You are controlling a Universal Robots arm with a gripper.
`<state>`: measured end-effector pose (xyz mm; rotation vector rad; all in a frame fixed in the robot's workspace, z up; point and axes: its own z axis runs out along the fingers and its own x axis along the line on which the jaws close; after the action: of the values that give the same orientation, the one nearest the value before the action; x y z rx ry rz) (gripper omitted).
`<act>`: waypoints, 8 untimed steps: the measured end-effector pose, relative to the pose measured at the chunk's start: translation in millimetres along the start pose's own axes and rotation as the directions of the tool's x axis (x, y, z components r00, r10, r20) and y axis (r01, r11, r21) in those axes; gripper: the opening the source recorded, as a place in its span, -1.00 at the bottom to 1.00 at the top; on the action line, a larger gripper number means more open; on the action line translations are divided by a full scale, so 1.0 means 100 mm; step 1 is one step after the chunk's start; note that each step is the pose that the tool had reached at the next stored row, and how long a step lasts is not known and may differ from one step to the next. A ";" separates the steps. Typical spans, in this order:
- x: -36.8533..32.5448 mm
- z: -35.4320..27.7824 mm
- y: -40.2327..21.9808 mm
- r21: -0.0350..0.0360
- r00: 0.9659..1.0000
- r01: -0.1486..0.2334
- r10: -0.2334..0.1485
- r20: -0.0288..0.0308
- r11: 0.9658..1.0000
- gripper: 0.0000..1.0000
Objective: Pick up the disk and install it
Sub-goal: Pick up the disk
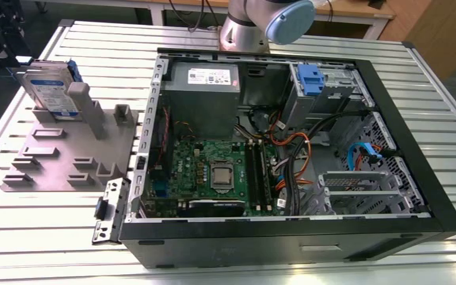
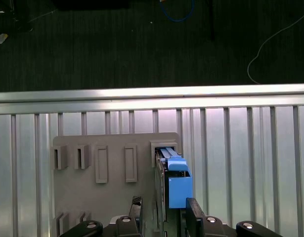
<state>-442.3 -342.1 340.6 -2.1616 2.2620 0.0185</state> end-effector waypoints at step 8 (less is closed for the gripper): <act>-0.001 0.008 0.000 0.000 1.000 0.000 0.000 -0.001 1.000 0.09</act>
<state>-442.3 -342.0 339.8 -2.1621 2.2623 0.0176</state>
